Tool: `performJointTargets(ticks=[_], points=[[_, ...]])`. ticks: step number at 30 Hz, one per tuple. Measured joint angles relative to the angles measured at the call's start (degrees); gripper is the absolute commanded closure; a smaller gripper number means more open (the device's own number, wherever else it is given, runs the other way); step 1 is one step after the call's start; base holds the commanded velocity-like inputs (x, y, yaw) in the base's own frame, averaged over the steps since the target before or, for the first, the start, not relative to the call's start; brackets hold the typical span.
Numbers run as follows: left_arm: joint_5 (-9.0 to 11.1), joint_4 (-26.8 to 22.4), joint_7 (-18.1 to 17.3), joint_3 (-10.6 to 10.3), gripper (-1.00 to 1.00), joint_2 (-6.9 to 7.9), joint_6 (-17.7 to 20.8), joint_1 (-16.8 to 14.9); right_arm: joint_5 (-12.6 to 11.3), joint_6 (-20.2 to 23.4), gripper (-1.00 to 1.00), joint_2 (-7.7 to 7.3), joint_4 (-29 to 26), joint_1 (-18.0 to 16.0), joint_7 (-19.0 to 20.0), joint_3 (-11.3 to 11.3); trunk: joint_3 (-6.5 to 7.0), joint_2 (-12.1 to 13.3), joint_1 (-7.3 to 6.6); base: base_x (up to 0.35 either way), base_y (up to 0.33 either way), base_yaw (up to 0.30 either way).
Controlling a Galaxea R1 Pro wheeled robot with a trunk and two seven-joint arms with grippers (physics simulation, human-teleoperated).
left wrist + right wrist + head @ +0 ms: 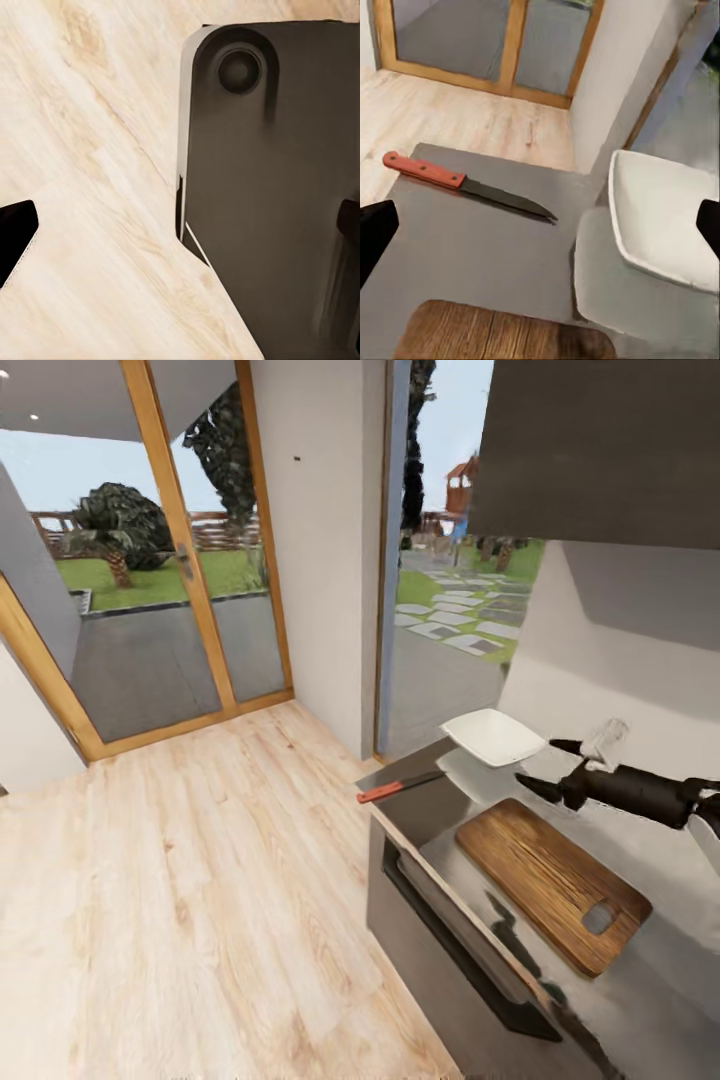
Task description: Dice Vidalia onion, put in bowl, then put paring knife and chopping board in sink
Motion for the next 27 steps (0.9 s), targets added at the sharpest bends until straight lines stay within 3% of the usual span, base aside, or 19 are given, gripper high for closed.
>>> performJointTargets(ticks=[1,3,4,5,6,7,9,11,12,17,27], points=[[0.0,-0.1,0.0,0.0,-1.00,0.03,0.0,0.0,0.0,0.2,-1.00,0.79,0.0,0.0,-3.5,0.0,0.00,0.0,0.00,-0.153,0.267,0.000],[0.0,-0.6,0.0,0.0,-1.00,0.22,0.0,0.0,0.0,0.8,-1.00,4.49,0.0,0.0,-18.3,-0.1,0.00,0.0,0.00,-0.153,0.267,0.000],[0.0,-0.7,0.0,0.0,-1.00,0.31,0.0,0.0,0.0,0.9,-1.00,5.58,0.0,0.0,-22.6,-0.1,0.00,0.0,0.00,-0.153,0.267,0.000],[0.0,-0.9,0.0,0.0,-1.00,0.47,0.0,0.0,-0.1,1.0,-1.00,7.67,0.0,0.0,-30.8,-0.1,0.00,0.0,0.00,-0.153,0.268,0.000],[0.0,-1.0,0.0,0.0,-1.00,0.67,0.0,0.0,0.1,1.0,-1.00,10.44,0.0,0.0,-42.4,-0.2,0.00,0.0,0.00,-0.153,0.268,0.000],[0.0,-1.1,0.0,0.0,-1.00,0.73,0.0,0.0,0.3,1.0,-1.00,11.38,0.1,0.0,-46.4,-0.3,0.00,0.0,0.00,-0.153,0.273,0.000],[0.1,-1.2,0.1,0.1,-1.00,1.18,0.0,0.0,0.2,0.8,-1.00,14.60,0.1,0.0,-62.8,-0.1,0.00,0.0,0.00,-0.153,0.295,0.000],[0.1,-1.2,0.1,0.1,-1.00,1.61,0.0,0.0,0.1,0.6,-1.00,16.44,0.1,0.0,-71.9,0.1,0.00,0.0,0.00,-0.153,0.305,0.000],[0.1,-1.3,0.1,0.1,-1.00,1.72,-0.1,0.0,0.1,0.3,-1.00,17.19,0.1,0.0,-74.8,0.1,0.00,0.0,0.00,-0.153,0.308,0.000],[0.1,-1.2,0.2,0.2,-1.00,1.89,0.0,0.0,0.1,-2.1,-1.00,19.11,0.3,0.0,-81.6,0.0,0.00,0.0,0.00,-0.153,0.311,-0.005],[0.4,-1.2,0.2,0.2,-1.00,1.75,-0.1,0.0,0.0,-3.2,-1.00,19.67,0.3,0.1,-93.2,-0.1,0.42,0.0,0.00,-0.153,0.313,-0.186]])
